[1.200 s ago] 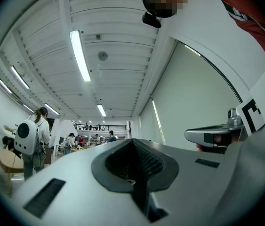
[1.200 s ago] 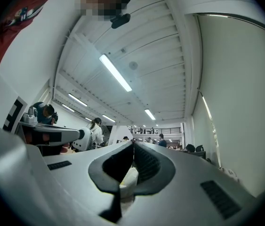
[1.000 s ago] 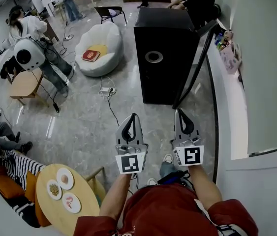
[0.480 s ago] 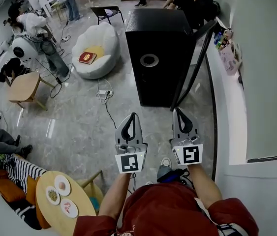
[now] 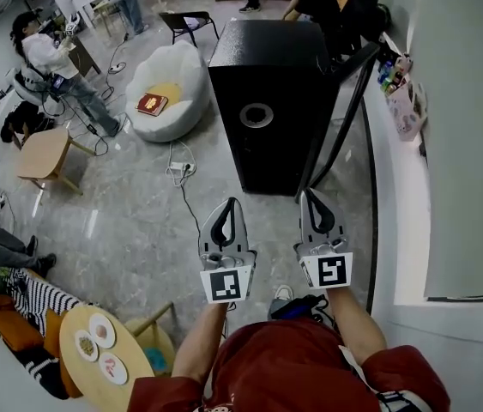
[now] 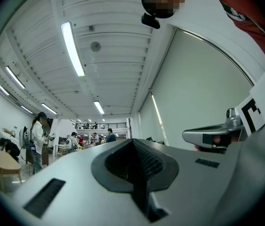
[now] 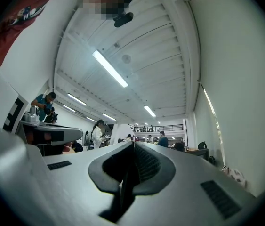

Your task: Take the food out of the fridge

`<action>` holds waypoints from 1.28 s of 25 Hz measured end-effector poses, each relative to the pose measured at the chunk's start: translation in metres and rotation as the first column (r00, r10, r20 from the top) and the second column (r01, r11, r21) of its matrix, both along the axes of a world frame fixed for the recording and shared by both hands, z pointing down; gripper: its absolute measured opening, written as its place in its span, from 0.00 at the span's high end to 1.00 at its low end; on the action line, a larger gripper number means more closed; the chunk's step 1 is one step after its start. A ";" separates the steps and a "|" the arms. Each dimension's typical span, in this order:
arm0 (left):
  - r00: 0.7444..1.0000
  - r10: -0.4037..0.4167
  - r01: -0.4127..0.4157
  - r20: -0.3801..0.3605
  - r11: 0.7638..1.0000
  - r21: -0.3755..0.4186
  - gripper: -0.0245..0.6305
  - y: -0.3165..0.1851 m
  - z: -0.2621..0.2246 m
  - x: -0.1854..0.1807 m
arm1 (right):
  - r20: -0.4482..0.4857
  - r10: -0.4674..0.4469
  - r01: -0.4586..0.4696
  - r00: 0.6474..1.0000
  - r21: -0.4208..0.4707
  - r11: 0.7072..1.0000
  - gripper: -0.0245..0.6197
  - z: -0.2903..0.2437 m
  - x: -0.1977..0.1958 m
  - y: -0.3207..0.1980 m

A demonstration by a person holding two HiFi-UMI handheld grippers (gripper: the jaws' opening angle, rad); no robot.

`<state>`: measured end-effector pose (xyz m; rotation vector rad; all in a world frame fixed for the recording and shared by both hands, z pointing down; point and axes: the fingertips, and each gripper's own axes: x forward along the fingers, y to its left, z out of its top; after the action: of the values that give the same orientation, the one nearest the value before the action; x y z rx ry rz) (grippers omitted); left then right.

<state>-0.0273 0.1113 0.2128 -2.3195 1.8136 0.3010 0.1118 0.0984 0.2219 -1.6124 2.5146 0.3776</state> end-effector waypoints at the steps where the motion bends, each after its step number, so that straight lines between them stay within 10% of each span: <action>1: 1.000 -0.002 0.002 0.000 1.000 -0.002 0.94 -0.006 0.001 0.005 | 0.001 -0.002 0.002 1.000 -0.002 1.000 0.93 0.000 0.005 -0.006; 15: 0.998 0.022 -0.023 0.064 1.000 0.013 0.94 -0.055 0.009 0.050 | 0.037 0.009 -0.009 0.999 -0.002 1.000 0.93 0.006 0.049 -0.055; 32: 0.999 0.054 -0.054 -0.001 0.998 -0.019 0.94 -0.136 0.020 0.009 | -0.012 0.039 -0.039 0.999 -0.020 0.999 0.93 0.018 0.005 -0.130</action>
<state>-0.0182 -0.0248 0.2328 -2.3847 1.7634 0.2938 0.1164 -0.0314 0.2403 -1.6735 2.5069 0.3673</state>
